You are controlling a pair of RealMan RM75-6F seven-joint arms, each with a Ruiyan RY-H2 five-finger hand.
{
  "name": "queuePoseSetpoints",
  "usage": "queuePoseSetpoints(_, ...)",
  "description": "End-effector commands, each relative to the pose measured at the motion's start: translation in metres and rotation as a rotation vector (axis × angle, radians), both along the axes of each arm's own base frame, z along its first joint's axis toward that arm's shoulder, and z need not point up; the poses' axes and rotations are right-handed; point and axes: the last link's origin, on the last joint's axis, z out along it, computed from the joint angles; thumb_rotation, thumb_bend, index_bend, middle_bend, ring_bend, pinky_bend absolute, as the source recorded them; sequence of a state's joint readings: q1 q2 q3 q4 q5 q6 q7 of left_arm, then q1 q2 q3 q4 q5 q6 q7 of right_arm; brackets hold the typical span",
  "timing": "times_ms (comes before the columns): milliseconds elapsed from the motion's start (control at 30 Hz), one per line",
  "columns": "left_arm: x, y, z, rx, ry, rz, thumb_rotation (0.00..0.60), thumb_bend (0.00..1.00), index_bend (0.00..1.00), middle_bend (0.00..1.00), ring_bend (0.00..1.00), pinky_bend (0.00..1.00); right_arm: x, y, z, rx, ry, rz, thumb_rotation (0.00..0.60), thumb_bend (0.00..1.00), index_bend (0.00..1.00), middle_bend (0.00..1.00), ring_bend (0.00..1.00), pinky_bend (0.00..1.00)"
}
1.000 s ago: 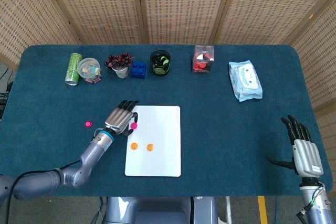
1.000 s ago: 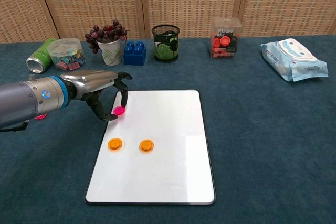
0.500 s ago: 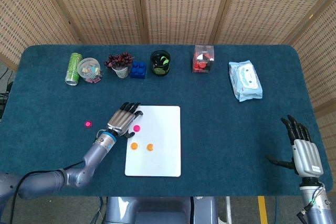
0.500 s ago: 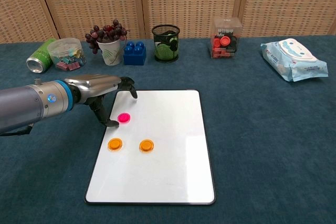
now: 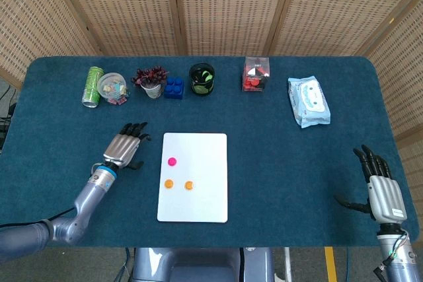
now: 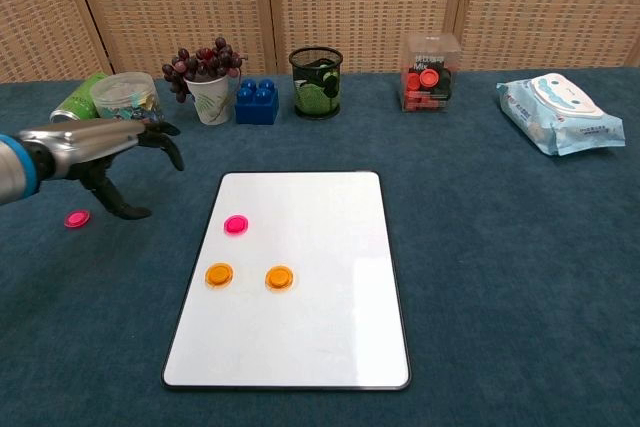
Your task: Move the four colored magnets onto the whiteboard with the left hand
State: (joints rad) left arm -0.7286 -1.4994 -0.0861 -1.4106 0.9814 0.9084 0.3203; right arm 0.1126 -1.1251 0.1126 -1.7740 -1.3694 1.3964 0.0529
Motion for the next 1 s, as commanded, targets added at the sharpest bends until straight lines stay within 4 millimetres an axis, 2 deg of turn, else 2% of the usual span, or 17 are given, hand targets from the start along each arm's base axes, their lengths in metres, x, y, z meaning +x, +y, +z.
queuePoseSetpoints(33, -0.028, -0.011, 0.013, 0.026, -0.004, 0.037, 0.6, 0.3, 0.3, 0.0, 0.0, 0.0, 0.0, 0.0, 0.0, 0.0, 0.003, 0.001, 0.6, 0.13, 0.0, 0.0, 0.0, 0.0)
queuePoseSetpoints(200, -0.061, -0.022, 0.02, 0.03, -0.024, 0.095, 0.6, 0.31, 0.3, 0.0, 0.0, 0.0, 0.001, 0.0, 0.0, -0.004, 0.008, 0.001, 0.6, 0.13, 0.0, 0.0, 0.0, 0.0)
queuePoseSetpoints(433, -0.09, -0.025, 0.029, 0.083, -0.055, 0.138, 0.6, 0.35, 0.31, 0.0, 0.0, 0.0, 0.001, 0.001, -0.001, -0.006, 0.013, 0.001, 0.6, 0.13, 0.0, 0.0, 0.0, 0.0)
queuePoseSetpoints(700, -0.106, -0.023, 0.026, 0.1, -0.045, 0.158, 0.6, 0.37, 0.33, 0.0, 0.0, 0.0, 0.001, 0.0, -0.001, -0.005, 0.01, -0.001, 0.6, 0.13, 0.0, 0.0, 0.0, 0.0)
queuePoseSetpoints(1000, -0.109, -0.018, 0.02, 0.095, -0.047, 0.17, 0.6, 0.38, 0.33, 0.0, 0.0, 0.0, 0.001, 0.0, 0.0, -0.004, 0.006, -0.002, 0.6, 0.13, 0.0, 0.0, 0.0, 0.0)
